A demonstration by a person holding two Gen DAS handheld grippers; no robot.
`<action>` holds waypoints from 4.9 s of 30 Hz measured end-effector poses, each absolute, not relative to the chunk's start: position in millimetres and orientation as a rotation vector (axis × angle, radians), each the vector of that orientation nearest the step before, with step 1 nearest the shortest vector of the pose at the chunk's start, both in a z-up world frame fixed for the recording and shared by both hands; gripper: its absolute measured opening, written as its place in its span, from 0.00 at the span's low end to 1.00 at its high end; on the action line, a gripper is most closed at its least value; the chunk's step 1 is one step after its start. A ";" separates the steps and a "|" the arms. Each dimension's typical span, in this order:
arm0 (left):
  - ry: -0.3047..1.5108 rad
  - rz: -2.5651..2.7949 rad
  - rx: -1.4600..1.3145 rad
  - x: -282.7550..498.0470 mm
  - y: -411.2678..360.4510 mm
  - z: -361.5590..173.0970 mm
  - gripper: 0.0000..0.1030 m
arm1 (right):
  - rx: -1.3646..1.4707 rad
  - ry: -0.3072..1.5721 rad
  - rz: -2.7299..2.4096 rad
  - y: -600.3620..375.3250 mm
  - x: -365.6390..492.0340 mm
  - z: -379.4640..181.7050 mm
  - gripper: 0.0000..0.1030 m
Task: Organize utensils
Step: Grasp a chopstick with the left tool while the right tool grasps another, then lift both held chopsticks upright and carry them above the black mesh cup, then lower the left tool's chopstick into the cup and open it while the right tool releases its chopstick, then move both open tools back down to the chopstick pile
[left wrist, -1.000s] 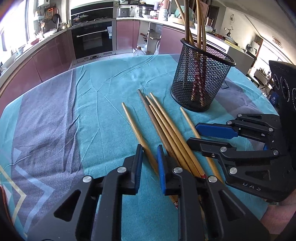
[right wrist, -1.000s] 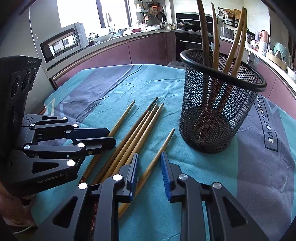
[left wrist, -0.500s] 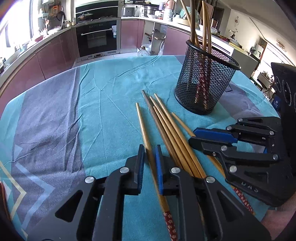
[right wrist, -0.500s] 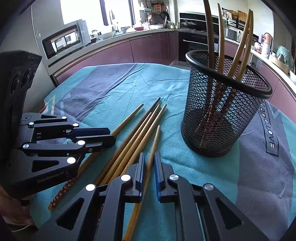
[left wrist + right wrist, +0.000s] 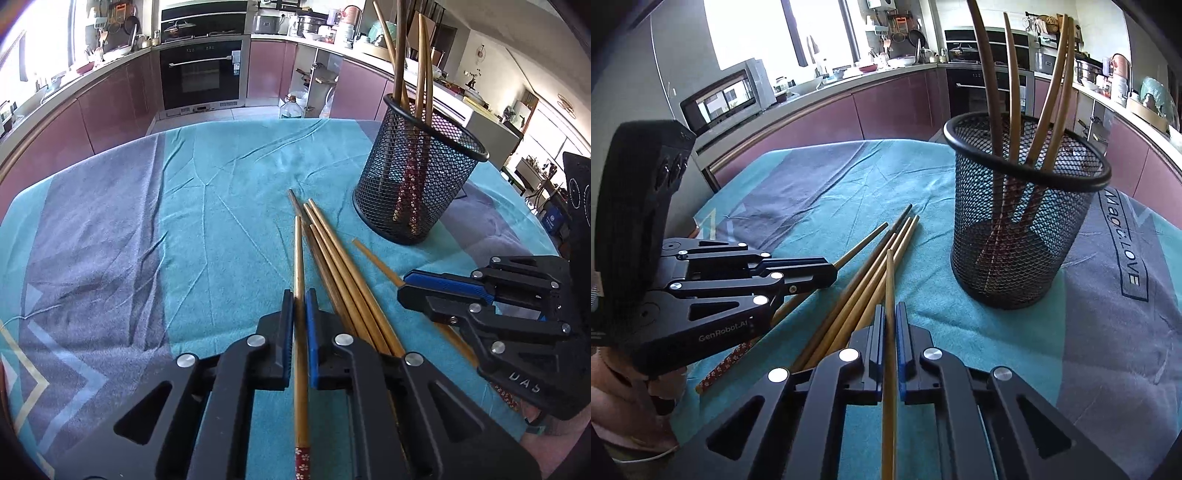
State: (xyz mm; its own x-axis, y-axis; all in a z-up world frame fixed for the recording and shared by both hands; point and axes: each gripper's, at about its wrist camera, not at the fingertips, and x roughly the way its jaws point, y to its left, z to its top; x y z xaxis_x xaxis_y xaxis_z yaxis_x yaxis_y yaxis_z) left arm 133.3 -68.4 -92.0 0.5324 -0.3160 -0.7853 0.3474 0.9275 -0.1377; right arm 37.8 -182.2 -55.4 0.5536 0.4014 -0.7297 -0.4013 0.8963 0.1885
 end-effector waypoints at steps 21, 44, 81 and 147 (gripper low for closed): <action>0.792 -0.544 -0.104 102.7 -37.3 -19.7 0.07 | 0.135 0.640 0.533 -234.4 3.9 20.3 0.04; 0.576 -0.655 -0.192 76.6 -20.7 62.9 0.07 | 0.170 0.447 0.514 -262.7 0.1 73.2 0.04; 0.552 -0.674 -0.051 135.7 -107.6 107.7 0.07 | 0.130 0.405 0.397 -284.8 67.0 95.9 0.04; 0.746 -0.338 0.029 120.7 -49.6 -25.0 0.36 | 0.104 0.789 0.528 -204.5 26.4 -33.4 0.50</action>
